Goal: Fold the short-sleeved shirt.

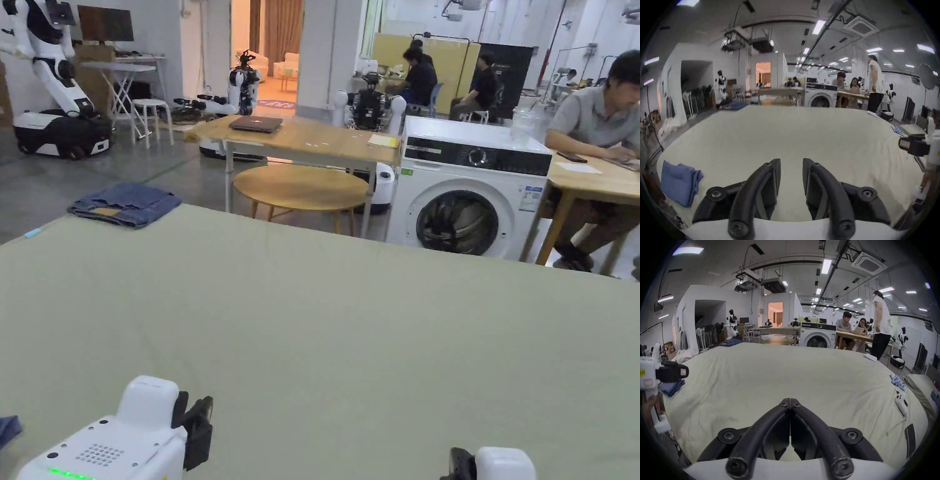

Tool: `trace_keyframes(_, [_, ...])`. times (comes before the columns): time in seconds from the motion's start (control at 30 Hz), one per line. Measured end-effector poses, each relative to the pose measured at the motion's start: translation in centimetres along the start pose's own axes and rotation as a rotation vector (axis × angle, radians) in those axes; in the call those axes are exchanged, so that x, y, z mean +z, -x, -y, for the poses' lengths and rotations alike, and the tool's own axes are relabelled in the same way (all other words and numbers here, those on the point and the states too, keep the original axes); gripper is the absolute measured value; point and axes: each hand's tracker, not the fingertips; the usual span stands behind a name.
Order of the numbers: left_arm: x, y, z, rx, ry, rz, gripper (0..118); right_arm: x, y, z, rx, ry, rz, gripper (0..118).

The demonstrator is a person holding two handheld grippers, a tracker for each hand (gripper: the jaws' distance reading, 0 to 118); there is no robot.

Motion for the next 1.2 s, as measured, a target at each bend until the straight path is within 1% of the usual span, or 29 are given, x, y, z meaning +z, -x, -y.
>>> trace_keyframes(0.03, [-0.2, -1.1, -0.1, -0.011, -0.004, -0.004, 20, 0.1, -0.3, -0.2, -0.007, -0.008, 0.01, 0])
trace_keyframes(0.07, [-0.4, -2.0, -0.1, -0.021, -0.023, 0.0, 14, 0.2, -0.6, -0.4, -0.013, -0.019, 0.019, 0])
trace_keyframes(0.13, [-0.5, -3.9, -0.4, -0.029, -0.032, 0.007, 10, 0.4, -1.2, -0.7, -0.019, -0.035, 0.032, 0])
trace_keyframes(0.23, [-0.4, -5.2, -0.7, -0.018, -0.08, 0.003, 1, 0.6, -1.9, -1.1, -0.034, -0.071, 0.057, 0])
trace_keyframes(0.3, [-0.3, -5.6, -0.9, -0.006, -0.114, -0.018, 0, 0.7, -2.4, -1.2, -0.047, -0.099, 0.056, 0])
trace_keyframes(0.4, [0.0, -5.7, -1.2, 0.059, -0.14, -0.018, 0, 0.9, -2.5, -1.4, -0.049, -0.135, 0.071, 0])
trace_keyframes(0.53, [0.4, -5.9, -1.4, 0.08, -0.167, -0.031, 0, 1.4, -2.6, -1.8, -0.071, -0.183, 0.076, 0])
trace_keyframes(0.93, [1.3, -6.9, -2.1, 0.06, -0.202, -0.064, 0, 2.0, -2.2, -2.2, -0.043, -0.237, 0.085, 0])
trace_keyframes(0.97, [1.4, -6.9, -2.1, 0.054, -0.209, -0.064, 1, 2.0, -2.2, -2.2, -0.035, -0.241, 0.091, 1])
trace_keyframes(1.0, [1.5, -6.9, -2.3, 0.043, -0.217, -0.067, 8, 2.1, -2.2, -2.2, -0.028, -0.242, 0.091, 6])
trace_keyframes(1.03, [1.6, -6.7, -2.5, 0.036, -0.215, -0.067, 20, 2.1, -2.2, -2.3, -0.02, -0.242, 0.092, 12])
trace_keyframes(1.07, [1.6, -6.6, -2.6, 0.03, -0.214, -0.06, 36, 2.1, -2.2, -2.3, -0.018, -0.242, 0.09, 25])
trace_keyframes(1.1, [1.6, -6.6, -2.7, 0.023, -0.211, -0.05, 48, 2.1, -2.3, -2.4, -0.019, -0.242, 0.085, 37])
trace_keyframes(1.13, [1.6, -6.7, -2.8, 0.017, -0.209, -0.051, 59, 2.1, -2.4, -2.4, -0.023, -0.239, 0.08, 52])
trace_keyframes(1.17, [1.7, -6.6, -2.8, 0.011, -0.209, -0.053, 64, 2.0, -2.4, -2.5, -0.029, -0.234, 0.08, 71])
trace_keyframes(1.2, [1.8, -6.6, -2.8, 0.008, -0.216, -0.052, 65, 2.0, -2.4, -2.6, -0.033, -0.228, 0.087, 79])
